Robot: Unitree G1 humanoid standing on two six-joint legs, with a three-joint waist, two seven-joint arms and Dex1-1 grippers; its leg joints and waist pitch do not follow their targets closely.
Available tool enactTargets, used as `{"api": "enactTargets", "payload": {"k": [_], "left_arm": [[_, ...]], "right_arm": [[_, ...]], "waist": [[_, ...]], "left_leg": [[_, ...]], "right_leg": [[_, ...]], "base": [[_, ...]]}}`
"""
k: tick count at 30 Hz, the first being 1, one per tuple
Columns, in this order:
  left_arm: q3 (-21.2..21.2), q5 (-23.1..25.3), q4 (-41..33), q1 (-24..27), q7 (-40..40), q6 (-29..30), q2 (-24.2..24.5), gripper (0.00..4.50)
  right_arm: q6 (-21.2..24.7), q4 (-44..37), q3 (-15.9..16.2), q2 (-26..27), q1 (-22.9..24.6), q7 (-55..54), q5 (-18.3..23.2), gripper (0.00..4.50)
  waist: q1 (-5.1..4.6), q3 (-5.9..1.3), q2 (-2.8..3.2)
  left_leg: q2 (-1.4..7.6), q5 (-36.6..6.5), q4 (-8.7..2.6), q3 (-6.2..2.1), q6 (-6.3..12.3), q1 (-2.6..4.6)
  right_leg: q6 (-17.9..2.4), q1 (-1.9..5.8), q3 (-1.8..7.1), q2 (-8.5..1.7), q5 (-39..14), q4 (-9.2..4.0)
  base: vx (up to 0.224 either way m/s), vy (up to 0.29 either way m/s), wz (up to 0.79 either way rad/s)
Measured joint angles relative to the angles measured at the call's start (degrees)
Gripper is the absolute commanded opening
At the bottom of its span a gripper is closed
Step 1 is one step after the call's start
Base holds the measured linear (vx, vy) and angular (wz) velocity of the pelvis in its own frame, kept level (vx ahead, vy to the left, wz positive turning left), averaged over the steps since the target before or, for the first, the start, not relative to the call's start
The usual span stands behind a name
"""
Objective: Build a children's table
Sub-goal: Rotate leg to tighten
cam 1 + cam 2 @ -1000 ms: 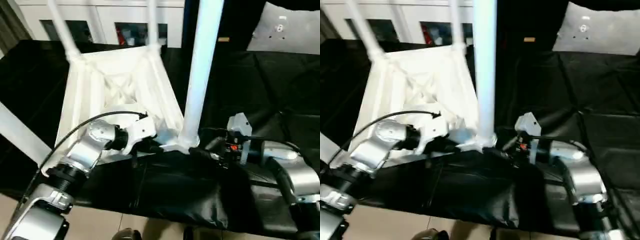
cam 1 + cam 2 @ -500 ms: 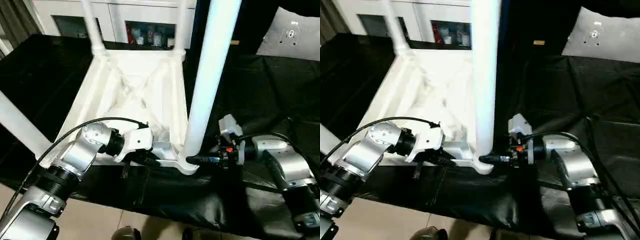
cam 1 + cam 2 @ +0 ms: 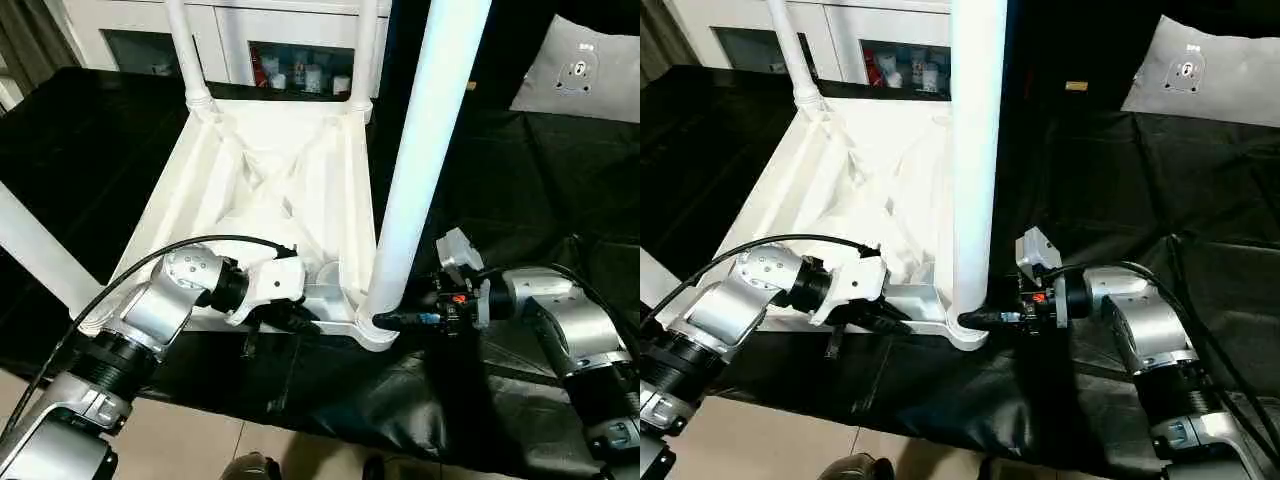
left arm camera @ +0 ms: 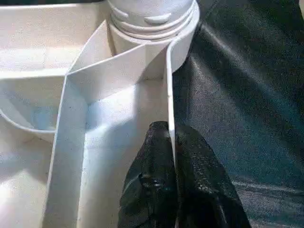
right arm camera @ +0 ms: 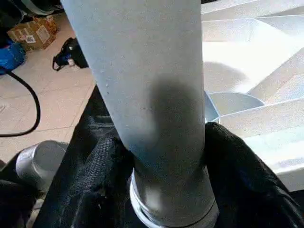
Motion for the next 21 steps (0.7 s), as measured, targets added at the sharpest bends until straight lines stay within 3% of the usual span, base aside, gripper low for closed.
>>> {"api": "enactTargets", "payload": {"k": [4,8,12,15,18,20,21], "left_arm": [[1.35,0.43,0.09,0.01,3.48,4.4,-1.16,0.0],[4.46,1.75,1.3,-0.08,11.59,10.0,-4.83,0.0],[5.8,2.61,3.08,-1.24,19.8,13.97,-10.61,0.0],[6.75,3.18,3.9,-1.71,24.83,15.95,-14.44,0.0],[7.36,4.11,4.39,-2.33,30.19,17.33,-17.92,0.0],[7.35,4.8,4.33,-2.5,32.13,17.47,-19.46,0.0],[7.3,4.94,4.22,-2.52,32.38,17.47,-19.7,0.0]], "right_arm": [[1.12,-3.82,-2.31,3.38,3.78,-8.65,-0.58,1.99],[6.36,-7.81,-6.5,11.13,6.01,-25.84,-2.65,1.99],[9.06,-9.21,-9.39,17.27,5.33,-40.91,-6.04,1.99],[9.46,-9.4,-10.88,21.34,4.54,-49.73,-8.1,1.99],[9.44,-9.69,-12.21,25.82,3.6,-58.76,-10.76,1.99],[8.98,-10.36,-12.24,26.8,3.62,-61.79,-12.02,2.69],[8.72,-10.55,-12.25,27.09,3.68,-62.51,-12.27,2.71]], "waist": [[-0.27,-0.02,0.03],[-2.09,0.08,0.23],[-4.05,0.13,0.36],[-4.8,0.17,0.44],[-4.95,0.37,0.81],[-4.91,0.51,1.12],[-4.91,0.51,1.2]], "left_leg": [[0.01,0.04,0.0,0.01,-0.06,0.1],[0.0,0.04,-0.04,0.02,-0.47,0.32],[-0.04,0.06,-0.05,0.03,-0.51,0.7],[-0.06,0.06,-0.1,0.03,-0.5,0.67],[-0.09,0.04,-0.23,0.02,-0.5,0.61],[-0.14,0.0,-0.38,0.01,-0.44,0.56],[-0.16,-0.02,-0.45,0.01,-0.42,0.54]], "right_leg": [[-0.09,0.17,0.01,0.01,0.06,0.02],[0.18,0.37,0.02,0.03,-0.09,-0.1],[0.21,0.44,0.04,0.02,-0.11,-0.33],[0.21,0.43,0.05,0.02,-0.11,-0.4],[0.21,0.43,0.05,0.02,-0.1,-0.52],[0.21,0.45,0.07,0.02,-0.08,-0.71],[0.2,0.44,0.07,0.02,-0.05,-0.77]], "base": [[0.0,0.0,0.0],[0.0,0.0,0.0],[0.0,0.0,0.0],[0.0,0.0,0.0],[0.0,0.0,0.0],[0.0,0.0,0.0],[0.0,0.0,0.0]]}}
